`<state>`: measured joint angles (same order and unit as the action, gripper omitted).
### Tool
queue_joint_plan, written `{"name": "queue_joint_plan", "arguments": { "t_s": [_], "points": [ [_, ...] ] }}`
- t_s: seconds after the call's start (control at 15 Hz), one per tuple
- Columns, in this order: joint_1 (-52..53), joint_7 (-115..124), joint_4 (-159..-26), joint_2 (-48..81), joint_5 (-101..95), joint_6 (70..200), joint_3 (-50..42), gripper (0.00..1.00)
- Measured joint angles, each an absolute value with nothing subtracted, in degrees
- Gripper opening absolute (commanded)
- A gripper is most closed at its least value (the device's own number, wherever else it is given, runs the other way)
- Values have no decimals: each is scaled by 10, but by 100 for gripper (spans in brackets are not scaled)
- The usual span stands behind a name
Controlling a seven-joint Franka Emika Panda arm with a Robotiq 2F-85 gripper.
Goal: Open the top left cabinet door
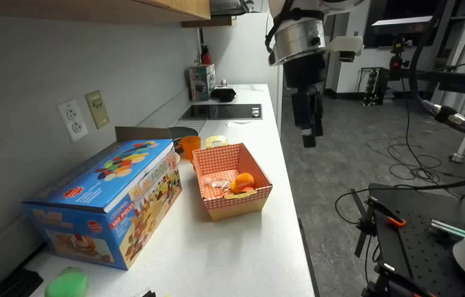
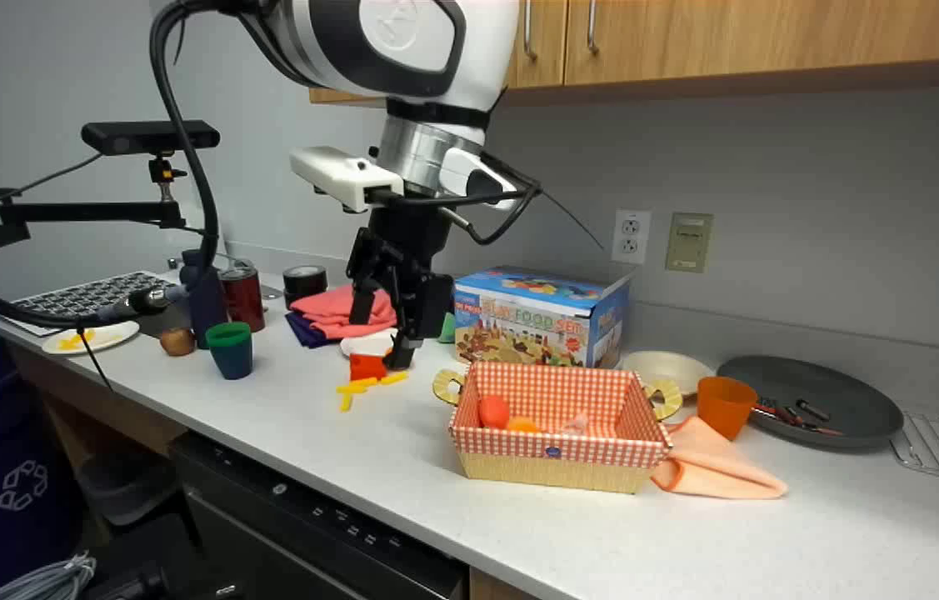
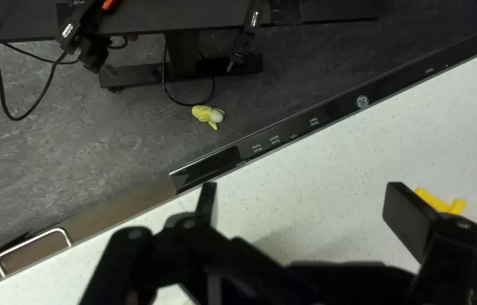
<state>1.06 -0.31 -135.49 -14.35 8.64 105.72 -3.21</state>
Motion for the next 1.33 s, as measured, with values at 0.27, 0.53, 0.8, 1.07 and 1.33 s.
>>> {"name": "queue_joint_plan", "arguments": {
  "t_s": [0.27, 0.53, 0.8, 1.07, 1.33],
  "points": [
    [11, -3, -1355, -143, 86, 1057, -32, 100],
    [11, -3, -1355, -143, 86, 1057, -32, 100],
    [11, -3, -1355, -143, 86, 1057, -32, 100],
    [11, -3, -1355, -143, 83, 1061, -31, 100],
    [22, 33, -1313, -150, 50, 1090, 20, 100]
  ]
}}
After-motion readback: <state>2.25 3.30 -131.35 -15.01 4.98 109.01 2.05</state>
